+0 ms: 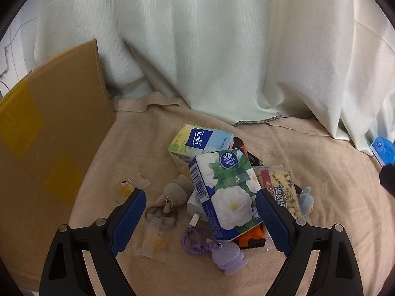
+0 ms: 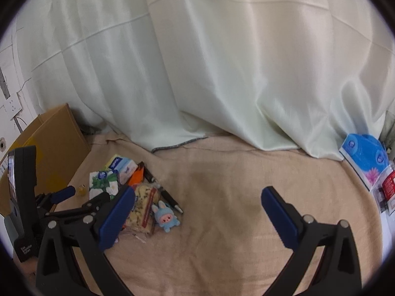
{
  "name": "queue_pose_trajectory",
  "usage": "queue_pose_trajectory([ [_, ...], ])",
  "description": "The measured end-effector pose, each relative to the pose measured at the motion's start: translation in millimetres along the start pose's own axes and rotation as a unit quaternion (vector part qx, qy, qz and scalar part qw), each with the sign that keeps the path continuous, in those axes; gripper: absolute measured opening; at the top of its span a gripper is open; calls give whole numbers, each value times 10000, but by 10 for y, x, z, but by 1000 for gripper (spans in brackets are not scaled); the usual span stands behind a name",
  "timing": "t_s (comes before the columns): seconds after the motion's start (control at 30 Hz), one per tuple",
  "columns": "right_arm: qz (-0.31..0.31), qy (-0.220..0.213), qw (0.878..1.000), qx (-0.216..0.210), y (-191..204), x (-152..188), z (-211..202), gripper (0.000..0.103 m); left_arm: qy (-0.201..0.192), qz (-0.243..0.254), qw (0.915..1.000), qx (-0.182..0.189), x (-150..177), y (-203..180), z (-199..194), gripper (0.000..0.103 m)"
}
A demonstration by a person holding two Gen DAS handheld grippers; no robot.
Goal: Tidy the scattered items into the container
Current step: 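Move both grippers back to the pile toward the white tissue pack, then grasp the white floral tissue pack with the left gripper while the right gripper grasps the blue bunny plush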
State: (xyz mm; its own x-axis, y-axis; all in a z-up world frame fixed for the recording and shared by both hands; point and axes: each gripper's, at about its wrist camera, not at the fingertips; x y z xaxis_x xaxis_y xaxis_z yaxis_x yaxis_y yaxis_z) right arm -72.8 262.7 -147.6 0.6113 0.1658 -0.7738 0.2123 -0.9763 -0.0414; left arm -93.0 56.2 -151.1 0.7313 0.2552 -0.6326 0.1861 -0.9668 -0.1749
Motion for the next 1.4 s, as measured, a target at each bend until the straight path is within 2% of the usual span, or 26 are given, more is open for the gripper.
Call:
queue_pose_trajectory([
  [0.27,19,126,9999,-50,-42,64,50,103,-22,-69,10000,2,-15,-98,65,91],
  [0.6,-151,323,9992,-173,21,128,171,103,-76,202,9995,-231,-22,-272,222,91],
  [0.83,-266,574,9976,-291,37,218,340,103,-222,438,9988,-73,-23,-319,247,90],
  [0.9,-277,619,9971,-358,52,238,371,103,-234,497,9985,24,-19,-314,225,75],
  [1.0,-302,669,9965,-395,72,262,408,103,-235,652,9975,105,-8,-328,222,68],
  [1.2,-304,724,9956,-518,94,279,458,103,-311,827,9958,227,-15,-317,257,68],
  [1.3,-344,758,9950,-547,110,287,508,103,-181,593,9970,457,-43,-250,295,67],
  [1.37,-352,798,9946,-569,104,298,534,103,-70,374,9969,682,-63,-176,317,52],
  [1.4,-356,799,9945,-567,104,302,537,103,-81,351,9964,767,-76,-159,306,49],
])
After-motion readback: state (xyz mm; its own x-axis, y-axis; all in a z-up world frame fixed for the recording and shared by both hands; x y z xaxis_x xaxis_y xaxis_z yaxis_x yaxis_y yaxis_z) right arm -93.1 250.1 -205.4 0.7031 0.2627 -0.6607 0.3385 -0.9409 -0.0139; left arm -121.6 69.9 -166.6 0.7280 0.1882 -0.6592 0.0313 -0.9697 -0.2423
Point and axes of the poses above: each gripper's, at about its wrist camera, not at the fingertips, and z roughly the way its jaws point, y to its left, x to its underside, and after that the axes turned 12 degrees about -z, right-handed
